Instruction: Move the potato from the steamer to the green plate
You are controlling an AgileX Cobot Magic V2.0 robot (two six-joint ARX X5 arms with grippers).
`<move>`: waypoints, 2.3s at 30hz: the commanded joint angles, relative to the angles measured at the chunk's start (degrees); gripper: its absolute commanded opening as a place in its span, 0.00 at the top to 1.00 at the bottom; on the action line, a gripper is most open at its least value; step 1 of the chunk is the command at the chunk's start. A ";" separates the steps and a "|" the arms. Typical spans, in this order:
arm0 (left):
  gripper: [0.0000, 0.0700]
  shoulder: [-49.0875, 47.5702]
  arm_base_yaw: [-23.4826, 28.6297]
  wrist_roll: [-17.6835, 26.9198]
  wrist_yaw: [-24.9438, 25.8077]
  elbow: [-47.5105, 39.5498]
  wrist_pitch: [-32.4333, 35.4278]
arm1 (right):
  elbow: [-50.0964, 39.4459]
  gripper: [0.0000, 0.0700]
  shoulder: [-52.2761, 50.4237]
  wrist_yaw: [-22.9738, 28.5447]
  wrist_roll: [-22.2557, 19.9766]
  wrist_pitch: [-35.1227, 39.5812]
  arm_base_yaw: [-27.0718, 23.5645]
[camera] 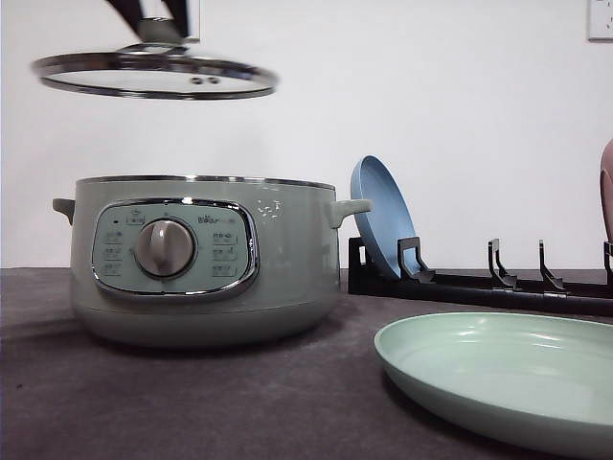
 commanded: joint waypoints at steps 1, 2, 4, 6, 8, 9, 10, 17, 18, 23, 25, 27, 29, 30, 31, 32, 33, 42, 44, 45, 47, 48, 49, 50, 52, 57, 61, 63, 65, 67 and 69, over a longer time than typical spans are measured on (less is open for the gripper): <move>1.00 -1.31 1.51 0.41 -0.38 2.93 1.21 | 0.61 0.00 0.22 0.07 0.56 0.57 0.35; 1.00 -1.31 2.51 0.35 -0.38 2.93 1.07 | 0.61 0.00 0.22 0.09 0.56 0.57 0.35; 1.00 -1.31 4.63 0.14 -0.38 2.93 1.06 | 0.61 0.00 0.22 0.07 0.52 0.59 0.35; 1.00 -1.31 6.74 0.04 -0.38 2.93 1.06 | 0.60 0.00 0.22 0.05 0.39 0.59 0.35; 1.00 -1.31 8.76 0.02 -0.38 2.93 1.01 | 0.61 0.00 0.31 0.04 0.34 0.59 0.35; 1.00 -1.31 9.69 0.02 -0.38 2.93 1.01 | 0.61 0.00 0.50 0.03 0.34 0.59 0.35; 1.00 -1.31 10.62 0.02 -0.38 2.93 1.01 | 0.61 0.00 0.62 0.03 0.34 0.55 0.35; 1.00 -1.31 16.30 -0.27 -0.38 2.93 0.96 | 0.61 0.00 1.79 0.04 0.25 0.61 0.35; 1.00 -1.31 16.84 -0.34 -0.38 2.93 0.95 | 0.61 0.00 1.79 0.03 0.21 0.61 0.35; 1.00 -1.31 18.69 -0.37 -0.36 2.93 0.92 | 0.61 0.00 2.13 0.02 -0.11 0.65 0.35; 1.00 -1.31 19.00 -0.36 -0.36 2.93 0.94 | 0.75 0.00 3.03 -0.38 -0.35 0.64 0.36; 1.00 -1.31 19.15 -0.35 -0.36 2.93 0.97 | 1.31 0.00 5.31 -1.61 -0.44 0.59 0.36; 1.00 -1.31 19.28 -0.37 -0.36 2.93 1.05 | 2.47 0.00 8.85 -3.41 -1.62 0.57 0.37; 1.00 -1.31 19.28 -0.37 -0.36 2.93 1.09 | 3.37 0.00 11.12 -4.33 -2.77 0.48 0.37; 1.00 -1.31 19.28 -0.38 -0.36 2.93 1.14 | 4.40 0.00 13.51 -5.30 -4.01 0.34 0.37; 1.00 -1.31 19.28 -0.41 -0.36 2.93 1.18 | 5.57 0.00 16.02 -6.34 -5.30 0.15 0.37; 1.00 -1.31 19.28 -0.42 -0.36 2.93 1.17 | 7.13 0.00 19.28 -7.24 -6.69 -0.12 0.37; 1.00 -1.31 19.28 -0.38 -0.36 2.93 1.16 | 25.72 0.00 48.87 -14.09 -17.52 -2.09 0.78; 1.00 -1.31 19.28 -0.37 -0.36 2.93 1.16 | 30.81 0.00 55.16 -14.12 -19.85 -3.36 1.24; 1.00 -1.31 19.28 -0.36 -0.36 2.93 1.17 | 33.27 0.00 58.10 -14.11 -21.00 -4.03 1.47; 1.00 -1.31 19.28 -0.35 -0.36 2.93 1.22 | 38.50 0.00 64.11 -14.01 -23.15 -5.16 1.99; 1.00 -1.31 19.28 -0.35 -0.36 2.93 1.23 | 40.85 0.00 66.73 -13.91 -23.80 -5.44 2.24; 1.00 -1.31 19.28 -0.35 -0.36 2.93 1.23 | 43.29 0.00 69.38 -13.85 -24.41 -5.66 2.49; 1.00 -1.31 19.28 -0.35 -0.36 2.93 1.23 | 45.85 0.00 72.09 -13.84 -25.00 -5.85 2.74; 1.00 -1.31 19.28 -0.35 -0.36 2.93 1.23 | 50.27 0.00 76.81 -13.58 -25.62 -5.82 3.25; 1.00 -1.31 19.28 -0.35 -0.36 2.93 1.24 | 58.71 0.00 86.06 -13.24 -27.98 -5.44 4.49; 1.00 -1.31 19.28 -0.35 -0.36 2.93 1.27 | 63.12 0.00 91.74 -12.93 -29.82 -4.38 4.94; 1.00 -1.31 19.28 -0.35 -0.36 2.93 1.27 | 64.23 0.00 93.87 -12.85 -30.22 -3.39 5.08; 1.00 -1.31 19.28 -0.35 -0.36 2.93 1.27 | 64.71 0.00 95.55 -12.73 -31.08 -2.29 5.16; 1.00 -1.31 19.28 -0.35 -0.36 2.93 1.25 | 64.73 0.00 96.78 -12.10 -31.84 -1.50 5.38; 1.00 -1.31 19.28 -0.35 -0.36 2.93 1.25 | 64.72 0.00 97.92 -11.00 -32.92 -1.08 5.70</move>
